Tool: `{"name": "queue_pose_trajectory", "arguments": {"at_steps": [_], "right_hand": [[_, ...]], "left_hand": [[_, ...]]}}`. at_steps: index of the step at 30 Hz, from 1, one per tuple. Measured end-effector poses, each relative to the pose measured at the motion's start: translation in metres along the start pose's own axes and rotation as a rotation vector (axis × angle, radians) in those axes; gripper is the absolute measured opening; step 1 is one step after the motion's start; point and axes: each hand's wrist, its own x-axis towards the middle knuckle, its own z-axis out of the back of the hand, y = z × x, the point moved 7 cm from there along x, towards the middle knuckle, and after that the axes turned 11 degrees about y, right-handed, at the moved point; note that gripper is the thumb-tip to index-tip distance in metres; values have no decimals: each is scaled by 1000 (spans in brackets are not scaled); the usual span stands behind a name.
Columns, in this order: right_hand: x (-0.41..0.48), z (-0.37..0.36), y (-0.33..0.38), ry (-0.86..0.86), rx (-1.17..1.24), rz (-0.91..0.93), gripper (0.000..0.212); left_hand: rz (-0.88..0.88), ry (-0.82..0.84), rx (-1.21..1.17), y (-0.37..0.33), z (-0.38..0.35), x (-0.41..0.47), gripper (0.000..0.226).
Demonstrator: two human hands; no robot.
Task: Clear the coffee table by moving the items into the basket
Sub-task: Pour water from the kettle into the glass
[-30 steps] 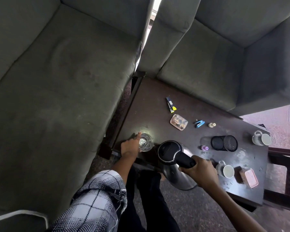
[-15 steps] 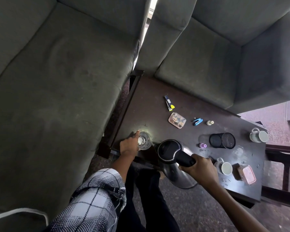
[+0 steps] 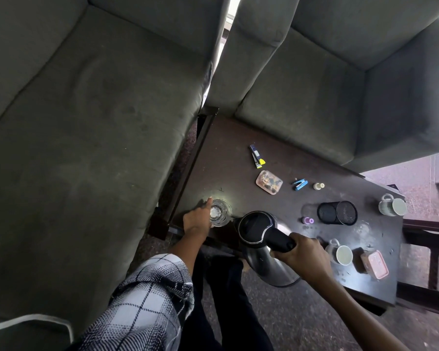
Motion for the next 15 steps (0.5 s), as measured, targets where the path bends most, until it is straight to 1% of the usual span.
{"name": "queue_pose_trajectory", "arguments": {"at_steps": [7, 15], "right_hand": [[-1, 2, 2, 3, 1, 4, 42], [-3, 4, 2, -8, -11, 11, 39]], "left_hand": [[-3, -18, 4, 0, -1, 2, 71], [-9, -19, 10, -1, 1, -1, 74]]}}
